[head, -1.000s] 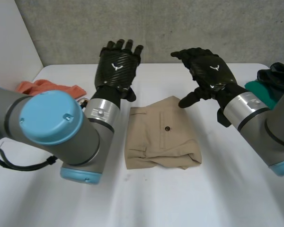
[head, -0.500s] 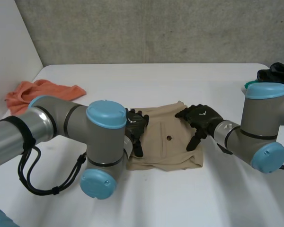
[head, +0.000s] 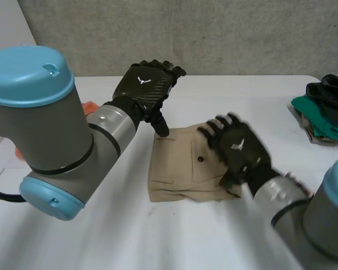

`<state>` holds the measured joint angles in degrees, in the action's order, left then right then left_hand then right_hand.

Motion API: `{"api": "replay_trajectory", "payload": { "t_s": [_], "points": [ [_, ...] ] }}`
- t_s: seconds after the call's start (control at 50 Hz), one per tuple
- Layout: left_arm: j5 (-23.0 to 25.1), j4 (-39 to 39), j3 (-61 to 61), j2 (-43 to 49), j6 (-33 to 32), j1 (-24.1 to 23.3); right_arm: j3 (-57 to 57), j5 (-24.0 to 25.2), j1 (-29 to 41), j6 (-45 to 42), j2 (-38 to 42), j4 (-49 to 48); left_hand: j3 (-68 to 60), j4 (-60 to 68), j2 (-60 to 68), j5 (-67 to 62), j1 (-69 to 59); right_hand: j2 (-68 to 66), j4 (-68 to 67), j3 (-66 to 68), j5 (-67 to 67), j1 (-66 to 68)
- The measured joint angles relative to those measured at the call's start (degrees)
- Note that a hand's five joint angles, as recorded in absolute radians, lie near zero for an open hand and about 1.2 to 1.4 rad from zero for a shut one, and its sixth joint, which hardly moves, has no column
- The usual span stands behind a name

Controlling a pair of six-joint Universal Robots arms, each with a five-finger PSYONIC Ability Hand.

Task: Fold the laundry.

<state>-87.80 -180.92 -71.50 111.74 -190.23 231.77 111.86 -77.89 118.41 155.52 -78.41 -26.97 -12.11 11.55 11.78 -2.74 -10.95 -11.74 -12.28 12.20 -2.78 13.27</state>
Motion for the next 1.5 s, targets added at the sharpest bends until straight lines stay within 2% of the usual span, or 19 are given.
{"api": "replay_trajectory", "payload": {
  "t_s": [0.1, 0.26, 0.42, 0.7, 0.72, 0.78, 0.8, 0.86, 0.98, 1.08, 1.12, 1.16, 1.18, 1.2, 1.26, 1.36, 1.5],
  "points": [
    [3.0, 0.1, -0.7, 0.2, 2.5, 1.1, 3.9, -0.2, 3.2, -0.3, 5.4, -8.2, 0.0, 0.0, 0.0, 0.0, 0.0, 0.0, 0.0, 0.0, 0.0, 0.0],
    [3.4, 0.0, -1.1, 1.0, 3.2, 1.4, 1.0, -1.3, 4.4, -4.7, 16.0, -17.6, 0.0, 0.0, 0.0, 0.0, 0.0, -1.5, -1.2, 1.3, -1.1, 0.3],
    [3.2, -0.1, -1.1, 1.5, 3.1, 1.3, -4.0, -3.1, 4.0, -8.5, 21.8, -21.2, 0.0, 0.0, 0.0, 0.0, 0.0, -7.7, -8.6, 8.6, -7.6, 7.4],
    [3.2, -0.3, -1.3, 2.1, 3.1, 1.5, -12.3, -4.9, 3.7, -7.9, 26.8, -20.6, 0.0, 0.0, 0.0, 0.0, 0.0, -13.2, -13.7, 13.4, -9.8, 12.2],
    [3.2, -0.3, -1.4, 2.1, 3.1, 1.5, -13.0, -4.9, 3.7, -7.8, 27.1, -20.2, 0.0, 0.0, 0.0, 0.0, 0.0, -15.5, -15.3, 15.7, -11.4, 14.3],
    [3.2, -0.6, -1.7, 2.1, 3.1, 1.6, -14.9, -4.8, 3.7, -7.6, 27.8, -18.9, 0.0, 0.0, 0.0, 0.0, 0.0, -35.5, -33.5, 33.6, -27.8, 32.7],
    [3.2, -0.8, -1.8, 2.2, 3.1, 1.7, -16.9, -4.8, 3.6, -7.4, 28.5, -17.3, 0.0, 0.0, 0.0, 0.0, 0.0, -51.0, -49.7, 49.7, -43.5, 42.8],
    [3.2, -1.2, -2.1, 2.1, 3.1, 1.7, -20.2, -4.7, 3.5, -6.4, 29.5, -14.3, 0.0, 0.0, 0.0, 0.0, 0.0, -54.2, -55.7, 53.9, -49.9, 46.1],
    [3.2, -1.4, -2.3, 2.0, 3.1, 1.8, -26.2, -4.3, 2.9, -1.4, 30.1, -7.7, 0.0, 0.0, 0.0, 0.0, 0.0, -54.2, -56.2, 54.2, -49.9, 46.1],
    [3.2, -1.4, -2.5, 1.9, 3.1, 2.0, -28.8, -3.9, 2.1, 1.6, 29.5, -2.5, 0.0, 0.0, 0.0, 0.0, 0.0, -53.5, -55.2, 53.4, -49.4, 45.9],
    [3.2, -1.4, -2.7, 1.8, 3.1, 2.1, -29.1, -3.9, 1.7, 2.2, 29.0, -0.3, 0.0, 0.0, 0.0, 0.0, 0.0, -46.5, -46.9, 46.4, -46.2, 45.7],
    [3.2, -1.4, -3.1, 1.7, 3.1, 2.2, -28.8, -3.8, 0.9, 2.6, 28.0, 3.0, 0.0, 0.0, 0.0, 0.0, 0.0, -31.5, -31.8, 31.6, -31.6, 33.0],
    [3.2, -1.4, -3.1, 1.7, 3.1, 2.2, -28.8, -3.8, 0.9, 2.6, 28.0, 3.0, 0.0, 0.0, 0.0, 0.0, 0.0, -31.5, -31.8, 31.6, -31.6, 33.0],
    [3.2, -1.4, -3.5, 1.6, 3.1, 2.3, -27.9, -3.7, 0.0, 2.7, 26.9, 6.0, 0.0, 0.0, 0.0, 0.0, 0.0, -16.6, -16.7, 16.7, -15.3, 15.6],
    [3.2, -1.4, -4.0, 1.5, 3.1, 2.4, -26.2, -3.5, -1.1, 2.6, 25.3, 8.6, 0.0, 0.0, 0.0, 0.0, 0.0, -6.8, -6.1, 6.2, -4.4, 5.4],
    [3.2, -1.5, -4.4, 1.4, 3.1, 2.4, -22.5, -2.9, -2.2, 2.1, 22.9, 10.3, 0.0, 0.0, 0.0, 0.0, 0.0, -0.9, -0.3, 0.2, -0.2, 0.9],
    [3.3, -1.5, -4.5, 1.4, 3.1, 2.4, -18.3, -0.2, -2.3, 1.8, 21.2, 9.6, 0.0, 0.0, 0.0, 0.0, 0.0, -0.9, -0.2, 0.2, -0.2, 0.3]
  ]
}}
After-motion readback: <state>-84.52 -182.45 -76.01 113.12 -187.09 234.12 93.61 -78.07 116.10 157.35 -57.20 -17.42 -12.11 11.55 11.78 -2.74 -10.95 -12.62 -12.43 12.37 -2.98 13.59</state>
